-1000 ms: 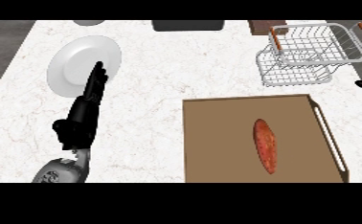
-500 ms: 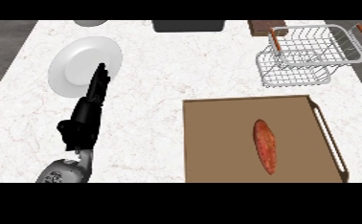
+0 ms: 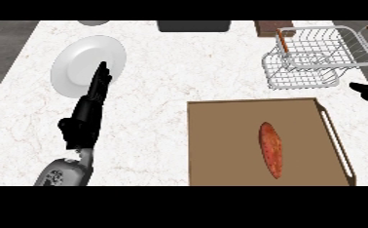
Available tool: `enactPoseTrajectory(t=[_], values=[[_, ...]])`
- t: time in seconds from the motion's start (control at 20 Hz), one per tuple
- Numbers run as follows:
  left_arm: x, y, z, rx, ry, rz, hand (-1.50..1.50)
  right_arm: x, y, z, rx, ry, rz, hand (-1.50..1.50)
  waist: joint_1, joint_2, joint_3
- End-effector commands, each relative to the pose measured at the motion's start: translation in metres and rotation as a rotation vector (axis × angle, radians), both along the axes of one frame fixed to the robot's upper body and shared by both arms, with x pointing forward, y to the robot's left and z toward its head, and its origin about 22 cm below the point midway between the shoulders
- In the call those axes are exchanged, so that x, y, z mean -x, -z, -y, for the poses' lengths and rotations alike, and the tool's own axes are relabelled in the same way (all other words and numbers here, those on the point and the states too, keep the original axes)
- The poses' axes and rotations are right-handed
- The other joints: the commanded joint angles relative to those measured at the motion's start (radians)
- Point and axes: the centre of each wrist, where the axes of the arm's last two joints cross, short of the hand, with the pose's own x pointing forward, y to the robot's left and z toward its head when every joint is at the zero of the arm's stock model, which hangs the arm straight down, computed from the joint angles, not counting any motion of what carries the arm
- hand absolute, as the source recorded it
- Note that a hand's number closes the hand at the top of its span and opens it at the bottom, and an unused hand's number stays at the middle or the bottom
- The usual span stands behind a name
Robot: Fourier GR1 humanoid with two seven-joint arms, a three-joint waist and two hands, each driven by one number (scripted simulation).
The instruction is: Pick the sweet potato from the tray and place it in the tiered basket
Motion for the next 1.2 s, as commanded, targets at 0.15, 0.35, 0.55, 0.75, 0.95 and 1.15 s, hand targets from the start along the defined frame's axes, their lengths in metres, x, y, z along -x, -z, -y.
enactPoseTrajectory(t=[0.15, 0.35, 0.55, 0.75, 0.95, 1.15], values=[[-0.011, -0.004, 0.008, 0.007, 0.009, 0.006, 0.0, 0.005, 0.013, -0.036, 0.112, -0.067, 0.011, -1.5, 0.005, 0.001, -0.001], [-0.008, 0.01, 0.015, 0.012, 0.003, 0.006, 0.0, 0.019, 0.016, -0.043, 0.218, -0.077, -0.03, -1.5, 0.001, 0.001, -0.001], [-0.001, 0.012, 0.004, 0.019, 0.011, 0.004, 0.0, 0.006, 0.018, -0.03, 0.286, -0.04, -0.063, -1.5, 0.009, 0.002, -0.001], [0.005, -0.004, 0.003, 0.003, 0.007, 0.0, 0.0, 0.013, 0.034, -0.036, 0.317, -0.034, -0.072, -1.5, 0.009, 0.0, 0.0], [0.006, 0.0, 0.003, -0.008, 0.005, -0.008, 0.0, 0.022, 0.032, -0.032, 0.341, -0.02, -0.013, -1.5, 0.004, 0.0, 0.0], [-0.01, -0.017, 0.003, -0.006, -0.002, -0.006, 0.0, 0.016, 0.051, -0.038, 0.385, -0.005, 0.022, -1.5, 0.006, 0.0, 0.0]])
